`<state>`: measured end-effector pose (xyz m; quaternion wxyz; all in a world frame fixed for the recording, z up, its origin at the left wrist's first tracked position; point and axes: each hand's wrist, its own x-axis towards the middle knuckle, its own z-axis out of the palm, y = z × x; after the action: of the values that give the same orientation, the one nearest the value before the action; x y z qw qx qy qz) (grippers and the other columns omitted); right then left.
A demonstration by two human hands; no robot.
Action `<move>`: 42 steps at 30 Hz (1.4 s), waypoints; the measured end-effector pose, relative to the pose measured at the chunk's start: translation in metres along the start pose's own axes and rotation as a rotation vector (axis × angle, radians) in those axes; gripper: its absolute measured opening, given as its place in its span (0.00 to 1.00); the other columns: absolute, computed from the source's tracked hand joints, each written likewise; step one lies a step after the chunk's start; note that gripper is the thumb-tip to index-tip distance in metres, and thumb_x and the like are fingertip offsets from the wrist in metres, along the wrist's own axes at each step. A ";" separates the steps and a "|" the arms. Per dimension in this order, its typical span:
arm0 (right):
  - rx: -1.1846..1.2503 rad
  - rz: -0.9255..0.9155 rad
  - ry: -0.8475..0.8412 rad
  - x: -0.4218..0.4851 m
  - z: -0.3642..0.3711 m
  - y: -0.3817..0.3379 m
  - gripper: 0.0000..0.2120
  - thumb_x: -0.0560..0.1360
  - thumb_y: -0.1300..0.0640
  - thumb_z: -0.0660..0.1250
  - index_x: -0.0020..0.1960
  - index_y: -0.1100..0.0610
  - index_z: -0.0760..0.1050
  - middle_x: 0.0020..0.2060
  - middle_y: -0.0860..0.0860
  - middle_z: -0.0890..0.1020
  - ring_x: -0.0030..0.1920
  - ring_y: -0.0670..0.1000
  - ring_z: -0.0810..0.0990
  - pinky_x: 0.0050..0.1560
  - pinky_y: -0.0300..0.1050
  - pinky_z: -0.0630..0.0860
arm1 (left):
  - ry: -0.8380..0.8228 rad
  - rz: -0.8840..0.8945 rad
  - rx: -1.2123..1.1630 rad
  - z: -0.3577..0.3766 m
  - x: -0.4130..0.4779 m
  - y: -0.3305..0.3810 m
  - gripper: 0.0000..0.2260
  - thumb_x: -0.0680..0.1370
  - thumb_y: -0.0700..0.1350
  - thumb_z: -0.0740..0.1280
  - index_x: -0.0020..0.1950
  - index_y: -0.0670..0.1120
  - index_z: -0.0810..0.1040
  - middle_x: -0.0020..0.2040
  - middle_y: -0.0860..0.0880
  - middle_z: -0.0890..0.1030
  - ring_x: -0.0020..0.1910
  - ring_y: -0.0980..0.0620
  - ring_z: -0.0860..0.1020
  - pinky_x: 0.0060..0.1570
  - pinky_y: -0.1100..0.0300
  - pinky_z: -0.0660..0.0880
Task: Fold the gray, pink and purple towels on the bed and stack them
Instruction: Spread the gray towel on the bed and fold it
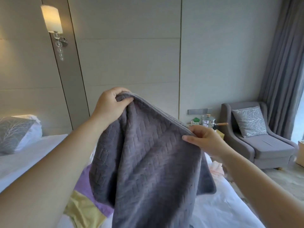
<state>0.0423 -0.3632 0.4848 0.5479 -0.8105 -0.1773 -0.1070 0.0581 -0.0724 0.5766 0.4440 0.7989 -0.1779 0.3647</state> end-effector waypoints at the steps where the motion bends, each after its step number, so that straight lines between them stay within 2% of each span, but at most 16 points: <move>1: 0.003 -0.041 0.020 0.006 -0.008 -0.009 0.03 0.71 0.53 0.73 0.43 0.52 0.81 0.37 0.50 0.83 0.40 0.49 0.80 0.43 0.43 0.77 | 0.033 -0.054 0.031 -0.005 0.000 -0.006 0.09 0.73 0.45 0.72 0.38 0.59 0.79 0.36 0.63 0.81 0.39 0.66 0.78 0.43 0.70 0.72; 4: -0.045 -0.130 -0.042 0.018 -0.011 -0.032 0.04 0.73 0.52 0.70 0.42 0.51 0.81 0.35 0.48 0.81 0.38 0.46 0.79 0.43 0.41 0.74 | 0.010 -0.270 0.158 -0.012 -0.004 -0.022 0.03 0.71 0.49 0.70 0.38 0.54 0.79 0.39 0.56 0.81 0.45 0.52 0.79 0.44 0.59 0.72; 7: -0.152 -0.190 -0.159 0.025 0.008 -0.046 0.04 0.74 0.54 0.70 0.40 0.49 0.80 0.33 0.44 0.80 0.34 0.42 0.78 0.38 0.33 0.73 | -0.243 -0.397 0.251 0.002 -0.020 -0.032 0.09 0.69 0.50 0.73 0.46 0.54 0.77 0.51 0.50 0.79 0.52 0.49 0.76 0.49 0.59 0.69; 10: -0.177 -0.236 -0.248 0.032 0.027 -0.055 0.04 0.74 0.58 0.70 0.42 0.51 0.79 0.36 0.46 0.80 0.34 0.38 0.76 0.37 0.28 0.71 | -0.656 -0.384 -0.129 0.030 -0.046 -0.023 0.29 0.68 0.60 0.74 0.66 0.58 0.69 0.69 0.53 0.70 0.67 0.57 0.68 0.68 0.57 0.64; 12: -0.181 -0.258 -0.294 0.033 0.034 -0.056 0.05 0.75 0.60 0.69 0.42 0.51 0.79 0.35 0.46 0.79 0.33 0.37 0.74 0.38 0.28 0.70 | -0.758 -0.341 -0.250 0.050 -0.061 -0.021 0.31 0.72 0.61 0.69 0.71 0.51 0.67 0.72 0.50 0.70 0.71 0.55 0.67 0.73 0.53 0.61; 15: -0.146 -0.202 -0.308 0.033 0.029 -0.049 0.03 0.75 0.57 0.70 0.43 0.51 0.81 0.36 0.47 0.82 0.36 0.38 0.78 0.41 0.32 0.74 | -0.713 -0.303 -0.193 0.065 -0.070 -0.021 0.26 0.74 0.62 0.65 0.64 0.46 0.75 0.62 0.46 0.79 0.64 0.50 0.75 0.68 0.47 0.68; 18: -0.069 -0.115 -0.338 0.029 0.015 -0.031 0.03 0.73 0.55 0.72 0.42 0.52 0.79 0.37 0.51 0.80 0.38 0.45 0.79 0.38 0.36 0.76 | -0.641 -0.295 -0.309 0.066 -0.066 -0.019 0.15 0.76 0.55 0.66 0.58 0.48 0.80 0.57 0.45 0.82 0.59 0.48 0.79 0.64 0.48 0.72; 21: 0.039 -0.021 -0.415 0.018 0.002 -0.009 0.10 0.67 0.52 0.77 0.39 0.51 0.75 0.36 0.51 0.75 0.38 0.49 0.75 0.37 0.37 0.72 | -0.512 -0.245 -0.310 0.063 -0.054 -0.021 0.05 0.79 0.48 0.66 0.50 0.54 0.82 0.49 0.53 0.84 0.52 0.55 0.81 0.58 0.55 0.74; 25: -0.168 0.074 -0.494 0.004 -0.012 0.008 0.15 0.64 0.42 0.75 0.43 0.50 0.79 0.38 0.45 0.80 0.42 0.47 0.80 0.46 0.42 0.76 | -0.308 -0.254 -0.324 0.051 -0.036 -0.025 0.08 0.79 0.45 0.65 0.46 0.56 0.83 0.44 0.57 0.84 0.47 0.58 0.80 0.50 0.63 0.73; 28: -0.334 0.154 -0.505 -0.001 -0.021 0.017 0.22 0.63 0.39 0.74 0.45 0.56 0.78 0.38 0.46 0.81 0.43 0.47 0.80 0.52 0.48 0.75 | -0.199 -0.266 -0.316 0.041 -0.029 -0.029 0.06 0.78 0.45 0.66 0.47 0.52 0.82 0.46 0.54 0.84 0.48 0.53 0.81 0.55 0.57 0.75; 30: -0.355 0.184 -0.458 -0.003 -0.026 0.021 0.15 0.66 0.44 0.75 0.45 0.54 0.80 0.41 0.46 0.83 0.44 0.48 0.81 0.53 0.46 0.76 | -0.165 -0.264 -0.296 0.033 -0.026 -0.033 0.05 0.78 0.44 0.66 0.47 0.52 0.82 0.46 0.53 0.84 0.48 0.53 0.80 0.55 0.56 0.75; 33: -0.370 0.148 -0.339 -0.001 -0.036 0.016 0.10 0.69 0.48 0.74 0.43 0.54 0.78 0.35 0.49 0.80 0.37 0.48 0.77 0.39 0.36 0.71 | -0.175 -0.251 -0.207 0.020 -0.026 -0.041 0.06 0.79 0.44 0.66 0.47 0.54 0.80 0.46 0.55 0.83 0.46 0.57 0.79 0.50 0.63 0.74; 35: -0.394 0.125 -0.290 0.005 -0.039 0.010 0.04 0.71 0.50 0.73 0.44 0.47 0.80 0.40 0.46 0.82 0.42 0.48 0.80 0.46 0.39 0.74 | -0.137 -0.256 -0.150 0.012 -0.028 -0.048 0.07 0.79 0.44 0.66 0.46 0.56 0.79 0.45 0.58 0.81 0.43 0.63 0.78 0.45 0.68 0.72; 37: -0.403 0.074 -0.238 0.013 -0.039 0.004 0.05 0.72 0.54 0.72 0.44 0.44 0.79 0.42 0.43 0.81 0.47 0.49 0.79 0.50 0.41 0.73 | -0.089 -0.266 -0.116 0.006 -0.031 -0.054 0.08 0.78 0.44 0.66 0.45 0.56 0.79 0.43 0.59 0.81 0.39 0.68 0.77 0.41 0.73 0.71; 39: -0.433 0.001 -0.116 0.022 -0.036 -0.003 0.05 0.73 0.56 0.71 0.48 0.47 0.79 0.44 0.45 0.80 0.48 0.50 0.79 0.51 0.42 0.73 | -0.056 -0.295 -0.093 0.002 -0.033 -0.058 0.07 0.78 0.43 0.66 0.46 0.54 0.80 0.43 0.57 0.81 0.38 0.66 0.77 0.39 0.73 0.70; 42: -0.463 -0.123 0.082 0.037 -0.029 -0.018 0.08 0.73 0.58 0.70 0.51 0.50 0.75 0.43 0.48 0.80 0.44 0.50 0.78 0.44 0.39 0.73 | -0.043 -0.351 -0.070 -0.004 -0.034 -0.062 0.05 0.79 0.41 0.65 0.48 0.49 0.80 0.42 0.50 0.81 0.42 0.53 0.78 0.45 0.61 0.72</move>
<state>0.0690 -0.3778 0.5245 0.3465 -0.8972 -0.1744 -0.2109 0.0716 -0.0372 0.5170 0.5244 0.8093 -0.0579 0.2581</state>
